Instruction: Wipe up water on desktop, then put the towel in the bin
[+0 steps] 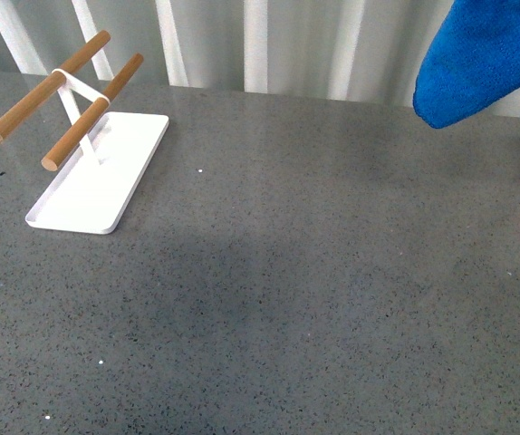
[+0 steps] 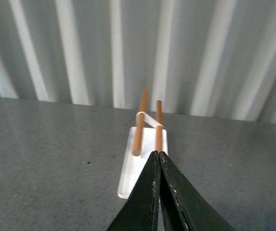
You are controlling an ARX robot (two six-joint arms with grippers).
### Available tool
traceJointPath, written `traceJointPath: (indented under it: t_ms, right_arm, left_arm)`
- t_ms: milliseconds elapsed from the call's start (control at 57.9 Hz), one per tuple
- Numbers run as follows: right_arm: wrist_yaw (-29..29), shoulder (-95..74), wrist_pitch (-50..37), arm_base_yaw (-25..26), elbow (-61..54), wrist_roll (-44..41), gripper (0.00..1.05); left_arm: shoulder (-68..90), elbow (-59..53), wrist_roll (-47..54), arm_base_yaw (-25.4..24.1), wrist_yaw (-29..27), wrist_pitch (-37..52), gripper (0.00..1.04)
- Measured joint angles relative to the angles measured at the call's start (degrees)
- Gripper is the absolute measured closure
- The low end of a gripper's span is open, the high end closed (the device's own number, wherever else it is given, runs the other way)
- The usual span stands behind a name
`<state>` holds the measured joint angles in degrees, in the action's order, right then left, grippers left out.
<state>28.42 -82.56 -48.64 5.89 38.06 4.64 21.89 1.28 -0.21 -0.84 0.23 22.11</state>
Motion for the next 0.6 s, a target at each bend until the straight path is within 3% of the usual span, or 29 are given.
traceJointPath:
  t_ms: [605]
  right_arm:
    - [-10.78,-2.82,13.11,-2.62,1.60,-1.86,1.02]
  left_arm:
    - [-10.95,0.00,0.00,0.87,-0.20,-10.99,1.01]
